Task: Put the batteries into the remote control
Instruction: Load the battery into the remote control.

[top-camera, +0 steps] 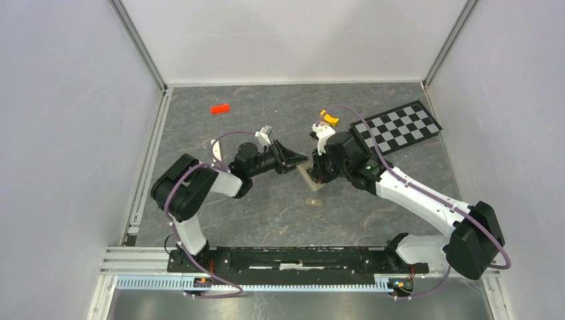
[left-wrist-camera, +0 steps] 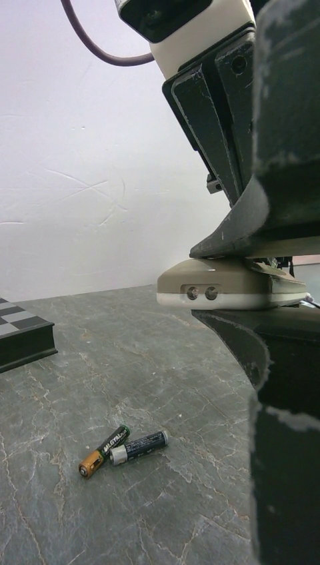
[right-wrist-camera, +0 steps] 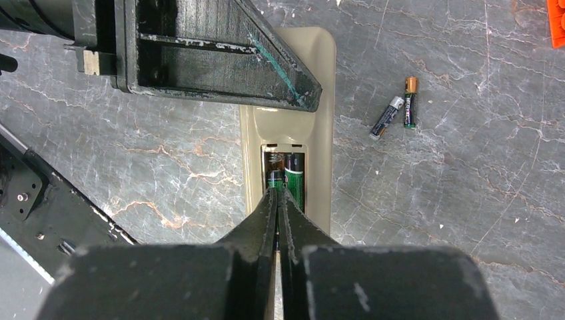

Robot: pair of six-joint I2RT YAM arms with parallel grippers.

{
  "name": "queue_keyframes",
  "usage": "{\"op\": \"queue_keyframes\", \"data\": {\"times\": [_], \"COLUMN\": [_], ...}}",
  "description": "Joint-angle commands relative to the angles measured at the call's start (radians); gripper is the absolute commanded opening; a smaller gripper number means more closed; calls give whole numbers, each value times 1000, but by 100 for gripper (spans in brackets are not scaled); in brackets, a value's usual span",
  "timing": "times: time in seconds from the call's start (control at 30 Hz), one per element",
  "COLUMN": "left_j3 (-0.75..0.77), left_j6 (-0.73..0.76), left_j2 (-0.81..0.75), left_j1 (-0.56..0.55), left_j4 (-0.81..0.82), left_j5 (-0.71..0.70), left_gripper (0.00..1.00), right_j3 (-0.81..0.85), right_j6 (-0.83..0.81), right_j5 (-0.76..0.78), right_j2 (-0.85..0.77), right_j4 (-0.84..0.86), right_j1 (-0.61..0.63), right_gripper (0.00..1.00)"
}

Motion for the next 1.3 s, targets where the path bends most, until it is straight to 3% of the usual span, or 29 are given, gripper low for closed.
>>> {"op": "queue_keyframes", "data": {"times": [0.0,0.33,0.47,0.63,0.9,1.13,1.27], "left_j3": [33,11,-6,-21,-40,-31,-29], "left_j6": [-51,-149,-189,-306,-506,-532,-535], "left_j2": [0,-10,-45,-99,-154,-183,-179], "left_j1": [-2,-3,-2,-3,-3,-3,-4], "left_j4": [79,130,139,182,245,231,245], "left_j5": [0,-22,-45,-77,-149,-169,-168], "left_gripper": [2,2,2,2,2,2,2], "right_j3": [17,26,-78,-213,-428,-454,-465], "right_j6": [-4,97,169,332,644,754,802], "right_j5": [-2,63,58,192,304,225,213], "right_j2": [5,-98,-223,-392,-577,-534,-512], "right_j4": [-4,117,284,398,636,778,819], "right_j1": [1,1,0,-3,-3,-2,-2], "right_gripper": [6,35,64,78,77,78,71]}}
